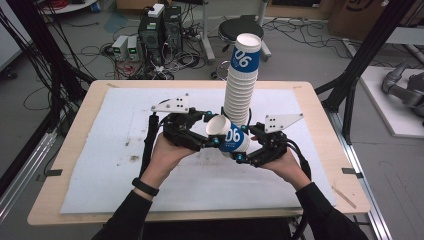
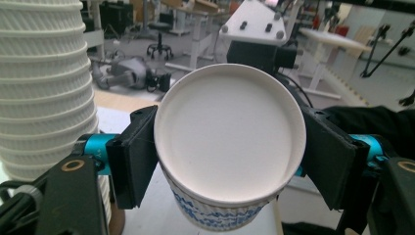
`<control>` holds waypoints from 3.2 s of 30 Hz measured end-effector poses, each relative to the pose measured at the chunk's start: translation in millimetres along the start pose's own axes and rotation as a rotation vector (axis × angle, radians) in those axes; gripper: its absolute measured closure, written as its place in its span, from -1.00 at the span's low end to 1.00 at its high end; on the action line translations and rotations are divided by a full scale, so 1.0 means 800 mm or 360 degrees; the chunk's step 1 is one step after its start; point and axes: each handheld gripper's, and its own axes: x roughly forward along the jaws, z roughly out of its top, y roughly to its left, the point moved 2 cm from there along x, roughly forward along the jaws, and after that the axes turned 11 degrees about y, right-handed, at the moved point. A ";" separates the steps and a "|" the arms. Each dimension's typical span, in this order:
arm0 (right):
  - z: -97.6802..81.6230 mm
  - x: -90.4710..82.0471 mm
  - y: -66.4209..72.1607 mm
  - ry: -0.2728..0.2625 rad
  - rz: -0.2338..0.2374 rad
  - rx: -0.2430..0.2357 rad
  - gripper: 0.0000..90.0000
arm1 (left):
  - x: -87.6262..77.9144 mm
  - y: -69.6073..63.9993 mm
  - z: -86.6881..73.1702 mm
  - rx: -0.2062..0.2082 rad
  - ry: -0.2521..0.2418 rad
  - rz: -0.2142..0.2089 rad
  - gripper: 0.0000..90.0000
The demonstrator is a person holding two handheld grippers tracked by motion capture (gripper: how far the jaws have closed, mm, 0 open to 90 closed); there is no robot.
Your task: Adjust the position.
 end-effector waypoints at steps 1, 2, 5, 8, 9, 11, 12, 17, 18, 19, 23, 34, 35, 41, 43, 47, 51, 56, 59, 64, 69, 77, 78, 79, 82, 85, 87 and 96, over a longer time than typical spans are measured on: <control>0.000 0.000 0.000 0.0011 0.0005 -0.0001 -0.57 | 0.000 -0.001 0.001 0.0009 0.0025 0.0022 -0.45; 0.000 0.000 0.000 0.0022 -0.0003 -0.0002 -0.57 | 0.000 -0.001 0.002 0.0012 0.0048 0.0031 -0.48; -0.001 0.000 0.000 0.0058 -0.0013 -0.0017 -0.57 | -0.002 -0.001 0.003 0.0044 0.0138 0.0056 -0.48; -0.002 -0.001 -0.002 0.0100 -0.0026 -0.0046 -0.57 | -0.005 -0.002 0.005 0.0052 0.0228 0.0053 -0.49; -0.002 -0.002 -0.001 0.0121 -0.0030 -0.0041 -0.57 | -0.006 -0.002 0.006 0.0054 0.0256 0.0045 -0.49; -0.002 -0.002 -0.001 0.0161 -0.0041 -0.0063 -0.57 | -0.006 -0.003 0.006 0.0064 0.0307 0.0033 -0.49; -0.002 -0.001 -0.001 0.0175 -0.0044 -0.0067 -0.57 | -0.006 -0.003 0.006 0.0066 0.0327 0.0030 -0.49; -0.003 0.000 0.000 0.0246 -0.0042 -0.0086 -0.57 | -0.002 -0.003 0.003 0.0070 0.0408 0.0024 -0.49; -0.003 0.000 0.001 0.0263 -0.0046 -0.0096 -0.57 | -0.001 -0.003 0.003 0.0079 0.0425 0.0029 -0.49; -0.003 0.001 0.001 0.0270 -0.0053 -0.0111 -0.57 | 0.000 -0.003 0.002 0.0076 0.0430 0.0025 -0.49; -0.002 0.001 0.002 0.0281 -0.0054 -0.0134 -0.57 | 0.002 -0.003 0.001 0.0089 0.0440 0.0005 -0.36; 0.001 -0.011 0.000 0.0085 0.0028 -0.0022 -0.68 | -0.010 0.005 0.000 0.0038 0.0230 -0.0065 -0.34; 0.001 -0.014 -0.001 0.0057 0.0032 -0.0012 -0.68 | -0.013 0.006 0.000 0.0037 0.0200 -0.0066 -0.34; 0.003 -0.023 -0.004 -0.0091 0.0055 0.0063 -0.70 | -0.021 0.012 -0.005 -0.0011 0.0050 -0.0073 -0.33; 0.003 -0.021 -0.004 -0.0108 0.0050 0.0082 -0.70 | -0.023 0.013 -0.005 -0.0021 -0.0002 -0.0081 -0.33; 0.005 -0.018 -0.003 -0.0157 0.0048 0.0122 -0.70 | -0.023 0.013 -0.007 -0.0034 -0.0066 -0.0095 -0.33; 0.007 -0.016 -0.002 -0.0198 0.0065 0.0139 -0.70 | -0.019 0.012 -0.008 -0.0042 -0.0109 -0.0115 -0.33; 0.008 -0.014 -0.003 -0.0233 0.0096 0.0145 -0.69 | -0.016 0.014 -0.012 -0.0054 -0.0128 -0.0150 -0.33; 0.008 -0.015 -0.002 -0.0218 0.0089 0.0125 -0.66 | -0.015 0.014 -0.012 -0.0047 -0.0119 -0.0158 -0.33; 0.007 -0.019 -0.002 -0.0189 0.0084 0.0081 -0.60 | -0.014 0.013 -0.013 -0.0046 -0.0073 -0.0152 -0.34; 0.007 -0.020 -0.003 -0.0153 0.0061 0.0051 -0.58 | -0.012 0.012 -0.013 -0.0051 0.0017 -0.0127 -0.39; 0.006 -0.019 -0.003 -0.0102 0.0059 0.0038 -0.54 | -0.010 0.010 -0.010 -0.0029 0.0149 -0.0076 -0.46; 0.006 -0.019 -0.003 -0.0092 0.0050 0.0030 -0.54 | -0.011 0.011 -0.010 -0.0024 0.0185 -0.0068 -0.49; 0.006 -0.020 -0.003 -0.0083 0.0045 0.0024 -0.54 | -0.011 0.010 -0.010 -0.0024 0.0200 -0.0054 -0.50; 0.006 -0.020 -0.003 -0.0048 0.0028 0.0002 -0.54 | -0.013 0.009 -0.009 -0.0019 0.0229 -0.0058 -0.53; 0.005 -0.020 -0.002 0.0005 0.0019 -0.0026 -0.54 | -0.014 0.008 -0.007 -0.0001 0.0280 -0.0083 -0.53; 0.005 -0.020 -0.002 0.0038 0.0017 -0.0049 -0.54 | -0.013 0.006 -0.007 0.0000 0.0329 -0.0095 -0.54; 0.005 -0.019 0.001 0.0136 0.0043 -0.0110 -0.54 | -0.002 0.007 -0.014 -0.0007 0.0495 -0.0141 -0.36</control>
